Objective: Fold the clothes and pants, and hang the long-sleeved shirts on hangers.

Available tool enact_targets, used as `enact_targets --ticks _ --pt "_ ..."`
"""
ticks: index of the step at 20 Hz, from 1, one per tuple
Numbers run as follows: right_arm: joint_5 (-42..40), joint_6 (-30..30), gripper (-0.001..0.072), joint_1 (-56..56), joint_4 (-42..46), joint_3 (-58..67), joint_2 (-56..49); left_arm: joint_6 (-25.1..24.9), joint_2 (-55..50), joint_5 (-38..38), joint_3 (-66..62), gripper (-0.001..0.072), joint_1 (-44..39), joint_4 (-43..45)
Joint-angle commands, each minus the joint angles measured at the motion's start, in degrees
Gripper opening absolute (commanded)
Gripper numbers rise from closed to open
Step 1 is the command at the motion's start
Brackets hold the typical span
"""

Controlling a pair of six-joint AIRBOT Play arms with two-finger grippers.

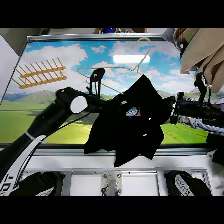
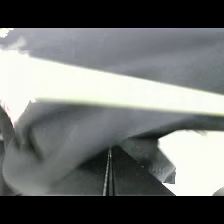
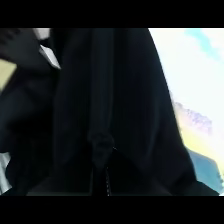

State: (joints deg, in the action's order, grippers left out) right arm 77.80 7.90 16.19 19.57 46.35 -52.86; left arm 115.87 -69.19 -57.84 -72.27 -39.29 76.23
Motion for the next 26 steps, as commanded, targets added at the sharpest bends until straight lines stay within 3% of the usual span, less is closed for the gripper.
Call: enact_targets --ticks 1,8,14,20,25,26 --pt "-1.38 5.03 0.0014 -1.49 -0.37 0.02 0.13 -1.09 4.76 -2.69 -0.02 0.0016 1.42 0.74" --pt "-7.13 8.50 0.0014 -7.34 -1.77 0.02 1.31 -2.10 4.11 -2.91 -0.02 0.0016 -1.16 1.62" --pt "-7.10 12.37 0.0013 -6.67 -1.73 0.02 5.20 -4.07 4.90 -12.55 0.55 0.0016 7.48 8.22" --pt "-6.84 16.41 0.0013 -6.69 2.95 0.02 8.48 -4.61 5.01 -8.90 5.55 0.0016 13.79 6.47" --pt "-6.19 18.78 0.0013 -7.39 3.85 0.02 8.57 -8.63 5.03 -0.98 6.32 0.0017 12.41 -2.99" --pt "-6.19 18.78 0.0013 -7.37 3.85 0.02 8.59 -8.35 5.42 -1.42 6.32 0.0049 12.13 -2.89"
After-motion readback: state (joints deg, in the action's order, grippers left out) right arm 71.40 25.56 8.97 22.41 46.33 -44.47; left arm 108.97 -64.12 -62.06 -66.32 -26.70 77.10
